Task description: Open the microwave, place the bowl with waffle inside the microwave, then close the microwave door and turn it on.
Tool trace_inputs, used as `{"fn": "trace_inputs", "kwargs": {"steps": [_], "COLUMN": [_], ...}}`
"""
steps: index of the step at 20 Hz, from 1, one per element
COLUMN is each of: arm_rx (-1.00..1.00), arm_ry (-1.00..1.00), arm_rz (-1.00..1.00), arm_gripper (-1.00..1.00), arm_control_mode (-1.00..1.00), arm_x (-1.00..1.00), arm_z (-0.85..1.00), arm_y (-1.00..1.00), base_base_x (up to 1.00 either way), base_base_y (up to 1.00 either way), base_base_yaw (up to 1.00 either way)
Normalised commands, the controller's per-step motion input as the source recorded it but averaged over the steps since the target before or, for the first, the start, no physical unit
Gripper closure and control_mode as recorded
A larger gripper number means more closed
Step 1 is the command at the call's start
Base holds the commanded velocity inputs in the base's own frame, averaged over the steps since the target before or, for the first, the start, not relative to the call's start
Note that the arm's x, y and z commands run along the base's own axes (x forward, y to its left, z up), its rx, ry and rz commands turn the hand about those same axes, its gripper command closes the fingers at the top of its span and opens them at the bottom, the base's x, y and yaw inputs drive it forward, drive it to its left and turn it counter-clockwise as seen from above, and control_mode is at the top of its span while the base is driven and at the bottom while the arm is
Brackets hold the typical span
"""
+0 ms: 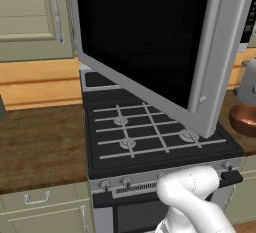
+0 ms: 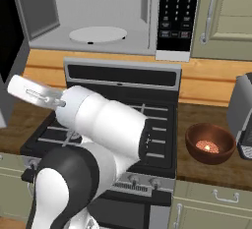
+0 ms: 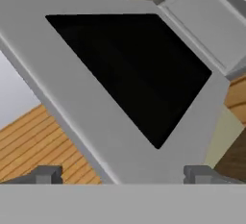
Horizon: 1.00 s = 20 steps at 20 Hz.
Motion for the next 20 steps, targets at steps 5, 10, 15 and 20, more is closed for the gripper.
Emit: {"fn": "trace_inputs", "kwargs": {"steps": [5,10,15,20], "arm_rx": [0.03,0.02,0.00,-0.06], "arm_ry": [0.27,0.39,0.34,0.06], "arm_rz": [0.14,0.28,0.38,0.43], "arm_gripper": [-1.00,-1.00,-1.00,-1.00], "arm_control_mode": [-1.00,-1.00,-1.00,-1.00], "arm_x": [1.00,0.94,0.39,-0.33], "arm_z": [-0.10,-0.01,-0.09,-0.06], "arm_y": [0.56,0.61,0.96,1.00], "base_base_x": [0.00,0.00,0.00,0.00], "base_base_y": [0.00,0.00,0.00,0.00], "base_base_yaw": [0.00,0.00,0.00,0.00]}}
